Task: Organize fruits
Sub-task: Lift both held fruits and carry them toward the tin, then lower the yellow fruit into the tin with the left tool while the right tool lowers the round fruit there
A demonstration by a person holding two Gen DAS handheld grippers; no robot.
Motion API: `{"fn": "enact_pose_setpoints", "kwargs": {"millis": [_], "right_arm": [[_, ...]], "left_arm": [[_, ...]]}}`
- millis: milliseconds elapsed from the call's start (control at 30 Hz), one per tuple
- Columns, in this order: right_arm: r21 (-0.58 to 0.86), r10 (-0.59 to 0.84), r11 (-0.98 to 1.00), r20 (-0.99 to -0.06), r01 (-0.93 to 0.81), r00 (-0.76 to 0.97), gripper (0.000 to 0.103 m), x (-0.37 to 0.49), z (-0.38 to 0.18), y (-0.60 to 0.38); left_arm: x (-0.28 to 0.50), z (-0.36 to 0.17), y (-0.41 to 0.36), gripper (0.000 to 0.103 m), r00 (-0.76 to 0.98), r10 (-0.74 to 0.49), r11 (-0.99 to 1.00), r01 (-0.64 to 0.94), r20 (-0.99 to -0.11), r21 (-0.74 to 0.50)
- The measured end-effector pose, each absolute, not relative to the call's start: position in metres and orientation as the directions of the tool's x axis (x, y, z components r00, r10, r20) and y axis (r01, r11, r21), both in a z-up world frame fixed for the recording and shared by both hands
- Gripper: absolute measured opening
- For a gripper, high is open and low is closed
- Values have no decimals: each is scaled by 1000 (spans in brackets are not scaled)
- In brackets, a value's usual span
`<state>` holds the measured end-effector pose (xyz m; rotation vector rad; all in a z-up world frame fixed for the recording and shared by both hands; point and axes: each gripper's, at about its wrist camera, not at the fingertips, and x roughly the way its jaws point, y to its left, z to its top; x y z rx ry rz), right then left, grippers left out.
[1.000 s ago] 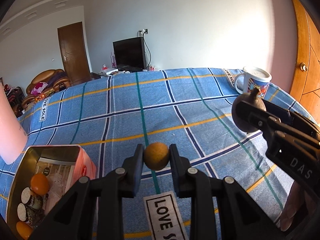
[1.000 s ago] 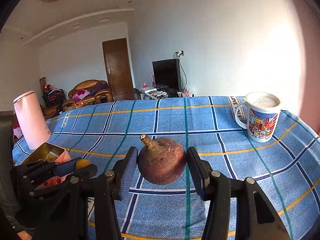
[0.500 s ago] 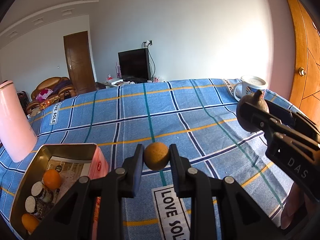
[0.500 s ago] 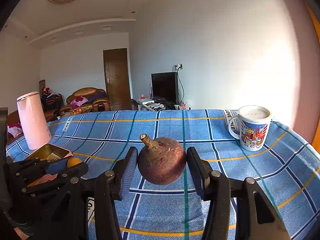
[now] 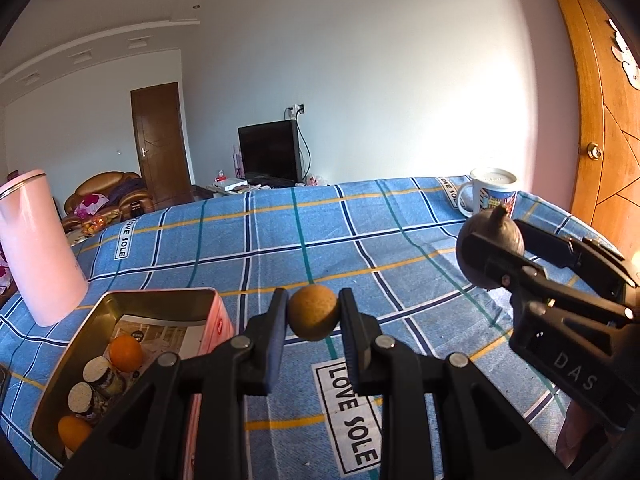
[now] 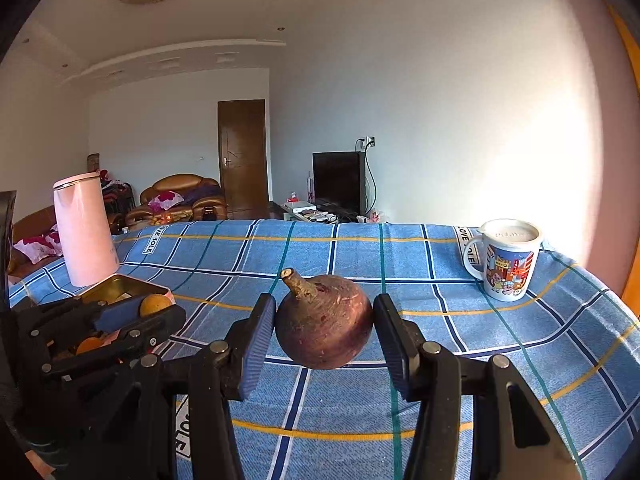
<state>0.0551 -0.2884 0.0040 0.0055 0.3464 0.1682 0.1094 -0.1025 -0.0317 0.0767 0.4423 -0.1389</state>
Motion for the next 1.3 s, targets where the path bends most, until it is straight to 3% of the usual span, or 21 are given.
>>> {"fn": "enact_pose_setpoints", "kwargs": {"millis": [1300], "right_arm": [[52,358,931,-313,-360,880,53,51,48,-208]], "left_arm": [[76,-7,-4,27,917,-30,999,12,-398,-47]]}}
